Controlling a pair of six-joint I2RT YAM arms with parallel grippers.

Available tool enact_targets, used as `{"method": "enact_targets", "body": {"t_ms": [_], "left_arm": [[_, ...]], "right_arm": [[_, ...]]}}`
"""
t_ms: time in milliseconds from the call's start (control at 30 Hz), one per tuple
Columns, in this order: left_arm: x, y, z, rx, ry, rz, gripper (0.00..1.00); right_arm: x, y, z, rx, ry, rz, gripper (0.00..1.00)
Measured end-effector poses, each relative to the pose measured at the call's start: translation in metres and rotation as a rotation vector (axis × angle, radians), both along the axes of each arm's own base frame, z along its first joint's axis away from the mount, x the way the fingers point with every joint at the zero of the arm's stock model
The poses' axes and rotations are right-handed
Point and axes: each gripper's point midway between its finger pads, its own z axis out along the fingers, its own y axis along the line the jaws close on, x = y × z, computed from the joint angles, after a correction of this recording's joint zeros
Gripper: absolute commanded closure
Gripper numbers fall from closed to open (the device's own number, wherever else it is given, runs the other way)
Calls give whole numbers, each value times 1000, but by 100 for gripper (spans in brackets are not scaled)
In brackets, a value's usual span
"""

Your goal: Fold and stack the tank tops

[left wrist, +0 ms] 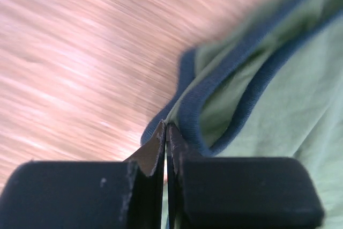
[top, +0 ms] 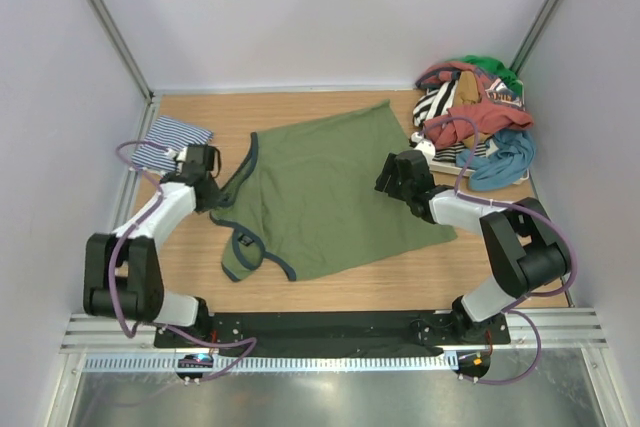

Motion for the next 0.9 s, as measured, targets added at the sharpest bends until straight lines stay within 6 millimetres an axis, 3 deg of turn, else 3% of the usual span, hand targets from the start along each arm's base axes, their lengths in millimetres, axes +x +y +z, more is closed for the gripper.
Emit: {"method": "enact_targets", "body": {"t_ms": [200,233,300,433,467,633,900], "left_arm": [[8,57,29,-127,-182,262,100],[8,68,29,-139,-197,306,92],[4,84,26,-158,-206,378,86],[-1,98,22,-179,-208,455,36],[-1,99,22,-181,-210,463,32],[2,96,26,-214,-240,460,31],[8,64,17,-252,-223,338,38]], "right_arm": [[0,0,0,0,1,0,33],[0,0,0,0,1,0,33],[0,0,0,0,1,0,33],[0,0,0,-1,1,0,32],[0,0,0,-1,1,-1,32],[0,0,0,-1,2,0,32],[0,0,0,-1,2,0,32]]}}
